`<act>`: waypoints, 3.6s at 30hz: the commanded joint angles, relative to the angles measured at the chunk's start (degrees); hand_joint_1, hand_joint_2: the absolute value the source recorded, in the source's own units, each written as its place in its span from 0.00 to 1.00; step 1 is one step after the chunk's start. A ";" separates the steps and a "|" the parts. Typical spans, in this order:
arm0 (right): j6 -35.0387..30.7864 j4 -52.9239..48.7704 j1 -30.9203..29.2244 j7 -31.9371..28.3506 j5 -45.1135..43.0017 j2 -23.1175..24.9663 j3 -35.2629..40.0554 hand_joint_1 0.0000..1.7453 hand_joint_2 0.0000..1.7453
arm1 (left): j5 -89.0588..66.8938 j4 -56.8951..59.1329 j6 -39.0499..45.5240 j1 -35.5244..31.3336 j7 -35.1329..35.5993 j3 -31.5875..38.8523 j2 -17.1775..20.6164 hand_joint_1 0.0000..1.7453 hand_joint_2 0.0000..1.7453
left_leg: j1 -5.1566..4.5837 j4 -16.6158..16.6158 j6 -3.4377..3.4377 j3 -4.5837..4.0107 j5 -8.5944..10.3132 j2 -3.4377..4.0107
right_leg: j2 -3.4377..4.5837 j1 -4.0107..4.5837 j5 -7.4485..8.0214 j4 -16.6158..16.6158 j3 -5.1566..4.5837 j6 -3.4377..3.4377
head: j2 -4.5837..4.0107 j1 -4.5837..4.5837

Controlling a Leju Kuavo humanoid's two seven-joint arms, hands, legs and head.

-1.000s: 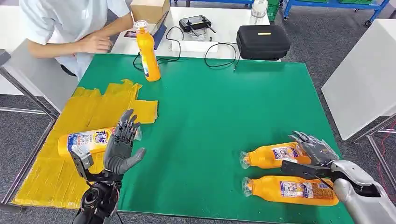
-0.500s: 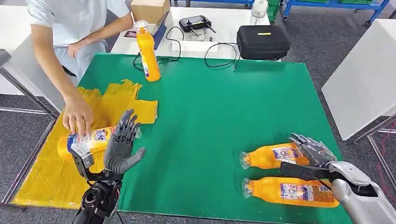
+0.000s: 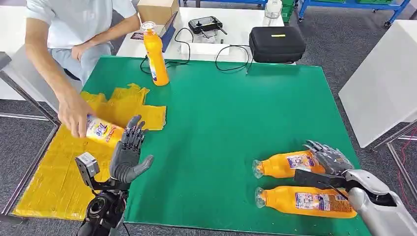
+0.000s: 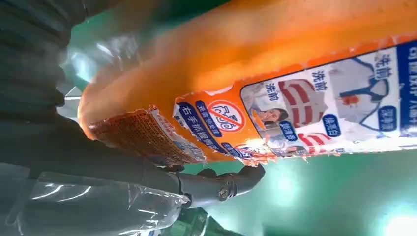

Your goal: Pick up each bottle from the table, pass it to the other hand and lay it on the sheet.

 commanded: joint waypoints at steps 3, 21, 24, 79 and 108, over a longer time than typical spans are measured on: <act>-2.60 7.64 -4.10 -0.18 1.04 3.67 3.63 0.83 1.00 | 0.26 3.50 0.22 -1.99 0.22 -0.18 -0.24 0.00 1.00 | 0.13 -0.04 -0.10 0.22 -0.06 0.05 | 0.34 0.10 0.01 -0.14 0.25 -0.13 | 0.00 0.00; -21.27 0.94 -1.39 -3.87 4.66 15.39 -5.49 1.00 1.00 | 0.84 1.14 -1.01 -1.64 1.89 -0.42 -0.60 0.00 1.00 | 0.09 -0.01 -0.09 0.11 -0.04 0.07 | 0.28 0.07 0.00 -0.05 0.11 -0.10 | 0.00 0.00; -26.14 -5.36 0.60 -6.17 -1.81 22.34 -11.57 1.00 1.00 | 0.01 -1.49 -1.25 -1.04 2.84 -2.50 -0.10 0.00 1.00 | 0.09 -0.01 -0.10 0.07 -0.04 0.12 | 0.31 0.08 0.01 -0.04 0.05 -0.10 | 0.00 0.02; -14.38 1.25 -2.63 -9.03 -28.16 41.09 19.79 0.95 1.00 | 3.65 3.20 4.35 -10.25 12.81 -21.87 2.52 0.00 1.00 | 0.25 -0.03 -0.20 0.16 0.01 0.11 | 0.37 0.21 -0.03 -0.02 0.14 -0.14 | 0.00 0.02; -12.54 0.59 -2.51 -8.51 -25.39 39.57 25.51 1.00 1.00 | 5.61 4.21 8.96 -10.15 10.18 -17.89 -0.05 1.00 1.00 | 0.29 -0.01 -0.15 0.05 0.04 -0.08 | 0.13 0.19 -0.05 -0.01 0.06 -0.09 | 0.00 0.02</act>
